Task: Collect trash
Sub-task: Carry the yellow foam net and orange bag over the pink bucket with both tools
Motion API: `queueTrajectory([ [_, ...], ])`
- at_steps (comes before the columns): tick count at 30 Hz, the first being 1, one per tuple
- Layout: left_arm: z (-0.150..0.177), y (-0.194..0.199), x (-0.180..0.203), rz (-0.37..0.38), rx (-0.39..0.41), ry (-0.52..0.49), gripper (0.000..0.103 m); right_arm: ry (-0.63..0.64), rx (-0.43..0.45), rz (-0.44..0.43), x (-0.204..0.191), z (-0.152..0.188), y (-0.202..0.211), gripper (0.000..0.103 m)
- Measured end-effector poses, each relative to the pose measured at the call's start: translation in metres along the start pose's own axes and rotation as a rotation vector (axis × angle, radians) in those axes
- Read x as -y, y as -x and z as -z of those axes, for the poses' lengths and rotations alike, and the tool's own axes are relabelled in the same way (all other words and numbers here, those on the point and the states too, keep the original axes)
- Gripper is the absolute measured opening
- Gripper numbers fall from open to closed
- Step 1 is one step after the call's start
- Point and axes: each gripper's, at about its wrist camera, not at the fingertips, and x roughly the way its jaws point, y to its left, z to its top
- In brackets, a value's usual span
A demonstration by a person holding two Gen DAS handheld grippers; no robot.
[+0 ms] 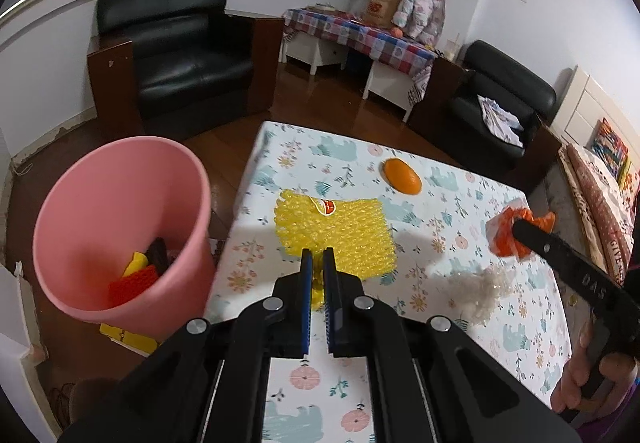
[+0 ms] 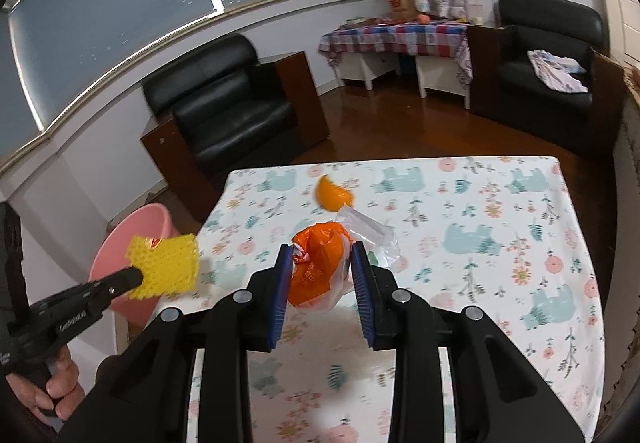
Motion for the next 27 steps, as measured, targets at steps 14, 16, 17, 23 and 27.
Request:
queueTrajectory([
  [14,-0.004,0.025,-0.054,-0.046,0.055,0.076,0.004,0.082,-0.043,-0.079,-0.058,-0.001,-0.008,0.031],
  [16,-0.005,0.029,-0.064,-0.056,0.062,0.089,0.004,0.093,-0.056,-0.096,-0.068,-0.001,-0.012,0.031],
  [17,-0.006,0.03,-0.07,-0.062,0.067,0.095,0.004,0.1,-0.063,-0.105,-0.073,-0.001,-0.015,0.031],
  [23,-0.01,0.043,-0.102,-0.106,0.1,0.138,0.004,0.137,-0.1,-0.163,-0.107,-0.002,-0.028,0.031],
  [27,-0.009,0.05,-0.124,-0.142,0.116,0.159,0.004,0.148,-0.117,-0.22,-0.13,-0.005,-0.037,0.031],
])
